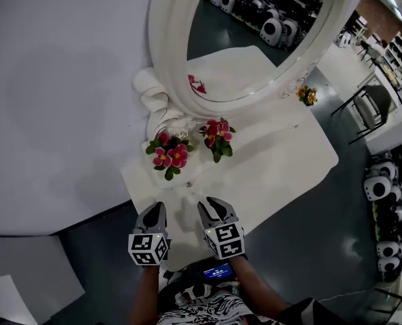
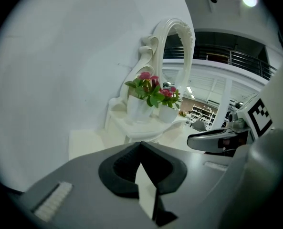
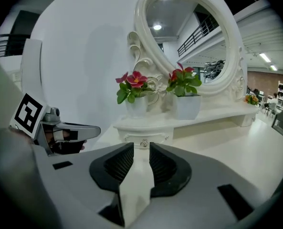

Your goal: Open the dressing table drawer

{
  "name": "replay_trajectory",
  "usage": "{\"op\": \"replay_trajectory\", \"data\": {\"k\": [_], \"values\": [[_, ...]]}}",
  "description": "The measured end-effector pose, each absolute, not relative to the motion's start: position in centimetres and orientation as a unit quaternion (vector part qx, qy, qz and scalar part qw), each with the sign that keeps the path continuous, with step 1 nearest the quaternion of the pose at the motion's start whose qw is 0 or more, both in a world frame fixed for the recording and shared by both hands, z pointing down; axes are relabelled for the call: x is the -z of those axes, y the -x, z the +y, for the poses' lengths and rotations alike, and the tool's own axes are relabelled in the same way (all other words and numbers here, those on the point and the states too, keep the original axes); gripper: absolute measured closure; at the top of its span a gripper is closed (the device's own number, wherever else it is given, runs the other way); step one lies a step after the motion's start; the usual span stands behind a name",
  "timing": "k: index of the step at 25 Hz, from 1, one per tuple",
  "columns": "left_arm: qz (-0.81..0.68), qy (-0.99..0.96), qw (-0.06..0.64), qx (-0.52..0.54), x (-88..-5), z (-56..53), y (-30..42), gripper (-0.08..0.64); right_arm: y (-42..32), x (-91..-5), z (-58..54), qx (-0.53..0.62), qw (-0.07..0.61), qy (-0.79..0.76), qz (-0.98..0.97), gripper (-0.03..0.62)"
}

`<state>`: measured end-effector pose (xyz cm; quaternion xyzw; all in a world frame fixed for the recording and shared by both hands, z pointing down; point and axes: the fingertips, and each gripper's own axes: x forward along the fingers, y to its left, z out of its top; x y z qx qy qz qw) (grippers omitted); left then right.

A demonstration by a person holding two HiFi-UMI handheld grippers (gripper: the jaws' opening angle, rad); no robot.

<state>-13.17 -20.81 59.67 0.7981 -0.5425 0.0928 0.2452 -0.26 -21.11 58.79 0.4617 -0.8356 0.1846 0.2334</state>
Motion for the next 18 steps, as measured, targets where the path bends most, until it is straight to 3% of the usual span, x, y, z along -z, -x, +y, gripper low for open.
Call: {"op": "replay_trajectory", "data": {"k": [18], "values": [[-0.543, -0.788, 0.266, -0.114, -63.6, -24.2, 12.4, 0.558, 3.8, -64.6, -27.1, -0.207, 0.266, -0.418, -0.844, 0.446]]}}
